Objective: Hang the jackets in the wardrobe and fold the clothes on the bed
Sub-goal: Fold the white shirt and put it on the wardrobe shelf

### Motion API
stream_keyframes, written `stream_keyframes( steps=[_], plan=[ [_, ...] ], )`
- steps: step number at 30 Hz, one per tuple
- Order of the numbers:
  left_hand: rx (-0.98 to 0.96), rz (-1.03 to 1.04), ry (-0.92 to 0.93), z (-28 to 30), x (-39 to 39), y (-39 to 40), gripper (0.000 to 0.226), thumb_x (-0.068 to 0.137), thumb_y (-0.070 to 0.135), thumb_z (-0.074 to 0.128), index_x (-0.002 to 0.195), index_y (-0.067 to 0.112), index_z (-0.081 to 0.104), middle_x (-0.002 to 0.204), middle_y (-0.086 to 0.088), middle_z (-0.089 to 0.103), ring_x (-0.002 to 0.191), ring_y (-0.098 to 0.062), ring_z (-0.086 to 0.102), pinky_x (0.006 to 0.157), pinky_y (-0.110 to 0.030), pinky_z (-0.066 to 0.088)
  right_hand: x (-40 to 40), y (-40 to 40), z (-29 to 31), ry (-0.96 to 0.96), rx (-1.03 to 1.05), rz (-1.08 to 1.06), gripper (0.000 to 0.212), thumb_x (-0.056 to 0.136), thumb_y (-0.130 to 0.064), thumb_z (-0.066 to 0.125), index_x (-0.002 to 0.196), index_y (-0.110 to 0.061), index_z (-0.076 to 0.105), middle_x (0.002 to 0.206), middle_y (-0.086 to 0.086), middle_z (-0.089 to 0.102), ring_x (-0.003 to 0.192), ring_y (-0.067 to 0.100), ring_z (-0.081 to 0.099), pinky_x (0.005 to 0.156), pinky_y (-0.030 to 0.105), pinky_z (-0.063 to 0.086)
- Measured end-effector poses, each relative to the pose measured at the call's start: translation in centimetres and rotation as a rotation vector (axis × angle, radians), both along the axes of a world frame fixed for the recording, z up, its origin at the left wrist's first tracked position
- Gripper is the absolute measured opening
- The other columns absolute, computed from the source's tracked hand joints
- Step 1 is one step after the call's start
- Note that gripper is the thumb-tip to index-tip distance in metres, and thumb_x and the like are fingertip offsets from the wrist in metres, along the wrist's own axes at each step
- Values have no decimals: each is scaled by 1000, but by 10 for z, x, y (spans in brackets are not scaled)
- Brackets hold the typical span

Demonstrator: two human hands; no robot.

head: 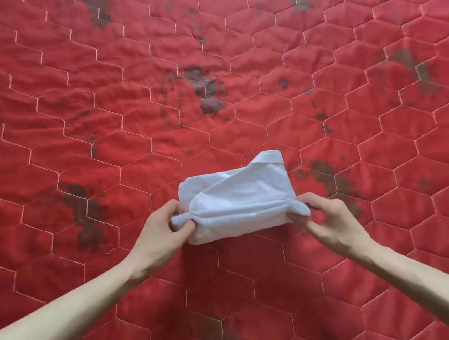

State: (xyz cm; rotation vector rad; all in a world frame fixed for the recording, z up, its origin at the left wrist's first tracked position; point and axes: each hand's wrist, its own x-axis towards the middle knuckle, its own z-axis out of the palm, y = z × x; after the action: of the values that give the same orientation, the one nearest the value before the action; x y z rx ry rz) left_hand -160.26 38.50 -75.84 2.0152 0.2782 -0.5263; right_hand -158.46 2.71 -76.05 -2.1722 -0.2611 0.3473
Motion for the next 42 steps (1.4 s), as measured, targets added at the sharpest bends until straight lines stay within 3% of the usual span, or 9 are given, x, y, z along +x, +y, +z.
stream_keyframes(
  steps=[6, 11, 14, 18, 24, 27, 31, 35, 42],
  plan=[
    [-159, 372, 105, -10, 5, -30, 60, 83, 66, 72, 109, 13, 61, 88, 3, 68, 69, -5, 62, 71, -26, 53, 32, 23, -9, 97, 29, -139, 30, 104, -27, 64, 82, -7, 56, 71, 12, 44, 66, 19, 38, 62, 40, 35],
    [-34, 296, 75, -28, 15, -35, 47, 84, 24, 87, 115, 24, 52, 104, 2, 68, 87, -1, 66, 74, -25, 55, 59, 32, -28, 133, -124, -205, 22, 106, -46, 51, 89, -33, 51, 63, -7, 49, 64, 20, 48, 67, 48, 43],
    [-70, 328, 45, -41, 36, -28, 22, 94, 24, 77, 100, 14, 58, 96, -8, 70, 83, -16, 65, 76, -43, 52, 74, 36, -39, 150, -194, -261, 32, 107, -50, 46, 91, -22, 45, 59, -5, 48, 60, 23, 49, 63, 44, 41],
    [-61, 334, 29, -55, 59, -31, 32, 101, 27, 66, 84, 8, 46, 76, 1, 48, 71, -14, 44, 67, -38, 39, 90, 46, -55, 136, -273, -390, 45, 99, -64, 40, 86, -21, 41, 60, 3, 52, 64, 39, 54, 62, 40, 36],
    [235, 372, 27, -67, 77, -40, 42, 97, 49, 60, 87, 10, 50, 74, 6, 53, 71, -22, 48, 67, -41, 41, 91, 66, -71, 71, -482, -621, 47, 102, -61, 47, 100, -15, 57, 80, 19, 68, 83, 46, 64, 68, 44, 39],
    [552, 352, -308, -51, 68, -58, 32, 99, 26, 60, 128, 14, 54, 120, -6, 58, 112, -27, 51, 98, -41, 41, 87, 70, -70, -180, -453, -617, 31, 104, -43, 57, 118, -15, 61, 107, 8, 69, 100, 35, 62, 81, 46, 47],
    [479, -176, -663, -59, 58, -97, 48, 97, 9, 52, 143, -1, 53, 148, -18, 52, 142, -34, 45, 121, -47, 32, 75, 96, -67, -612, -446, -206, 42, 102, -11, 58, 144, -12, 54, 150, 10, 52, 144, 28, 45, 115, 45, 38],
    [650, -396, -528, -101, 59, -108, 59, 101, 20, 37, 156, -1, 39, 164, -21, 39, 158, -32, 25, 130, -47, 16, 69, 107, -87, -536, -528, 144, 50, 109, -19, 39, 158, -11, 41, 167, 6, 35, 157, 22, 27, 124, 50, 29],
    [787, -223, -413, -113, 64, -81, 63, 108, 37, 29, 166, 15, 22, 174, -5, 17, 162, -24, 9, 131, -49, 6, 81, 94, -103, -329, -723, -63, 62, 109, -47, 35, 163, -17, 30, 171, 0, 25, 160, 16, 13, 131, 44, 6]
  ],
)
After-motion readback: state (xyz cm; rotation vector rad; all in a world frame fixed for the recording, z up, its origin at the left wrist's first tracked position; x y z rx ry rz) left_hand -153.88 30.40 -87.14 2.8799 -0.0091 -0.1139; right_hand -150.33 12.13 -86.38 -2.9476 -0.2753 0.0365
